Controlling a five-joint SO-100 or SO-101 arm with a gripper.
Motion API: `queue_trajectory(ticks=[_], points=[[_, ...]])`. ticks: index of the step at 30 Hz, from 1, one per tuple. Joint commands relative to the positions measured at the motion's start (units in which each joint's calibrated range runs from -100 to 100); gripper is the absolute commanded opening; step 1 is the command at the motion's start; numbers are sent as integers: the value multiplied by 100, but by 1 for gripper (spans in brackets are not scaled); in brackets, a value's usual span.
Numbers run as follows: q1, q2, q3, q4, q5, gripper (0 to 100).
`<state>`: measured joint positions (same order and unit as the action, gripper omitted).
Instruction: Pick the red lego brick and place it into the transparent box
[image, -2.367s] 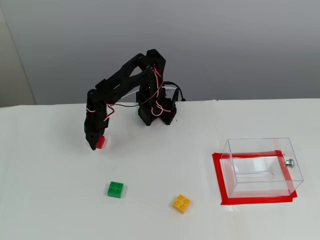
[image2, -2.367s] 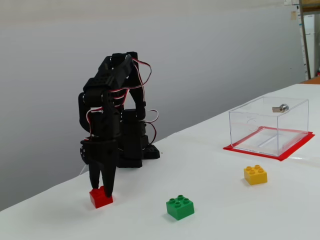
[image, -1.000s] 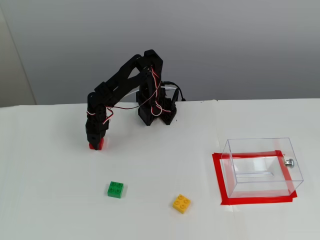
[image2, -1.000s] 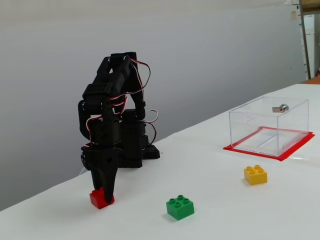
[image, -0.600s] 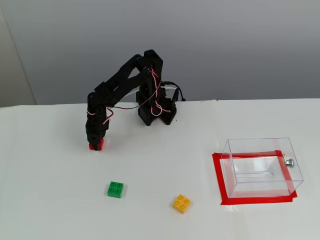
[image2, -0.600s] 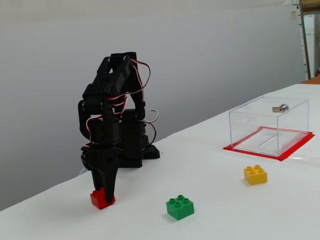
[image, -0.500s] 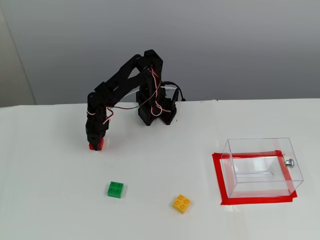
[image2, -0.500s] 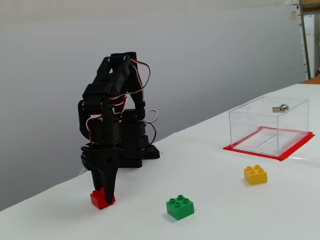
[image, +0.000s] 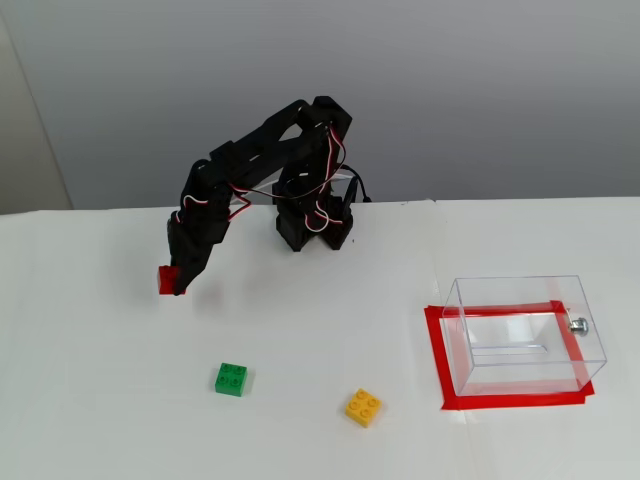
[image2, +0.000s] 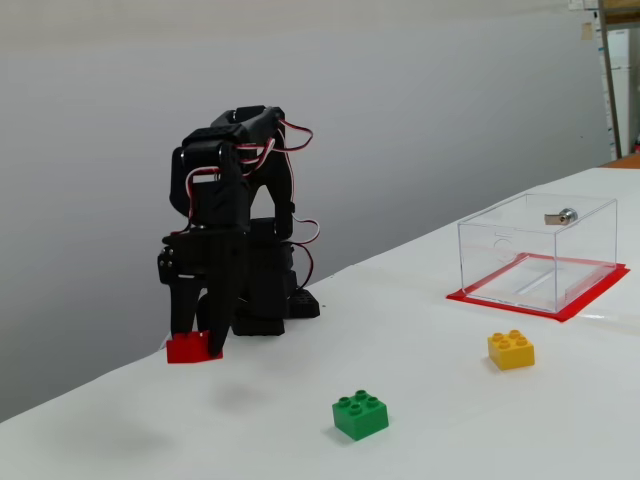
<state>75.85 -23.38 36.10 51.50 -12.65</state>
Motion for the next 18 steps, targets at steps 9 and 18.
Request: queue_trajectory(ticks=[9,18], points=[[-1452,-1026,-1259,28,540,10],[-2672,-975,-2299,28,780,10]])
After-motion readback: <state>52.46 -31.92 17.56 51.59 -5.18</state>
